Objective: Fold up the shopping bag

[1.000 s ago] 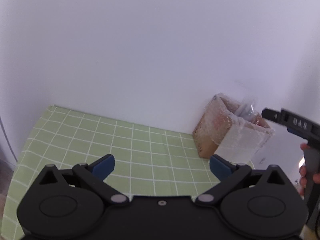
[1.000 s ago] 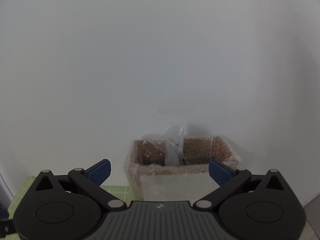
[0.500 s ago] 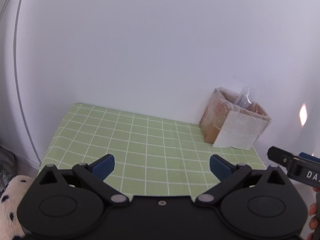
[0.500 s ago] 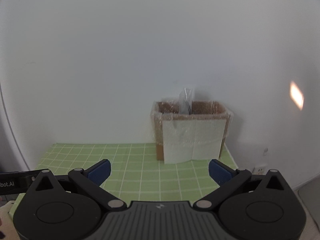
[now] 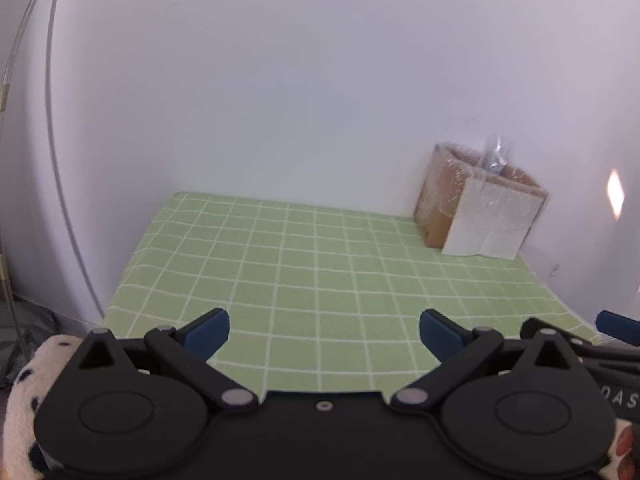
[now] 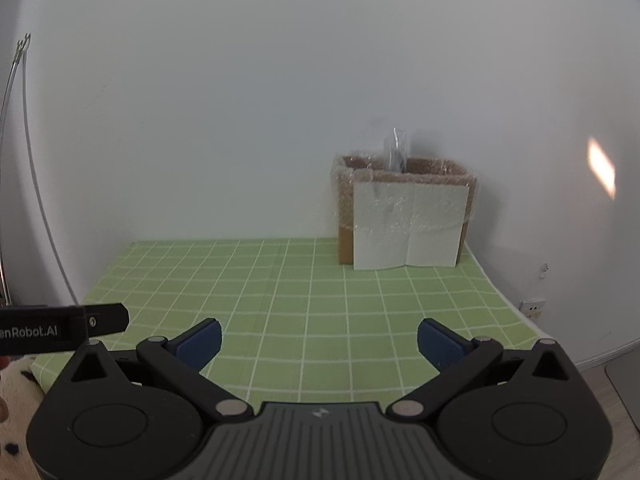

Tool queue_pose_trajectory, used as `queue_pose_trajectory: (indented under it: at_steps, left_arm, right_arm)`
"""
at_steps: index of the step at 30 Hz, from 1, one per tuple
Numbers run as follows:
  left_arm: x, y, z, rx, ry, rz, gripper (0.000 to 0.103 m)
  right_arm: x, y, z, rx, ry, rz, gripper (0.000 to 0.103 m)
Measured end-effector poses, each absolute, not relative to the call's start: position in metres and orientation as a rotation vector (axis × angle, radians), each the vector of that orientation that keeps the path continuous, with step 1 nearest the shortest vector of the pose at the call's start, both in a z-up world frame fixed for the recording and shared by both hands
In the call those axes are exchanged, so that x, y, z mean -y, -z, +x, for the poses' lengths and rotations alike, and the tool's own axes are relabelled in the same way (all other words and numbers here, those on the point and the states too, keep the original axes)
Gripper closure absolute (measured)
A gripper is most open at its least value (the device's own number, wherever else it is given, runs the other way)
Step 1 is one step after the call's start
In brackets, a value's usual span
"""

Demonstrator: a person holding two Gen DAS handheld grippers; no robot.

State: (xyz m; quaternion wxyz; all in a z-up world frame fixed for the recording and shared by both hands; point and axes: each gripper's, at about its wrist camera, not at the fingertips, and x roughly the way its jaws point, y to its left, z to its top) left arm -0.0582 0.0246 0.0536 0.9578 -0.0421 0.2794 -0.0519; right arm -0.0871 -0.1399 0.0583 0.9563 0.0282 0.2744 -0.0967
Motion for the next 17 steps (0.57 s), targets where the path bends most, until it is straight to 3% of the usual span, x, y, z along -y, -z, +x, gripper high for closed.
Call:
queue_pose_trajectory:
  at_steps: [17]
  left_arm:
    - [-0.0232,-0.0502,-0.0578,-0.575,0.107,-0.082,0.0]
  right_arm:
    - [0.1376,-0.0575,-0.0854,-0.566,0.19,0.047,0.0]
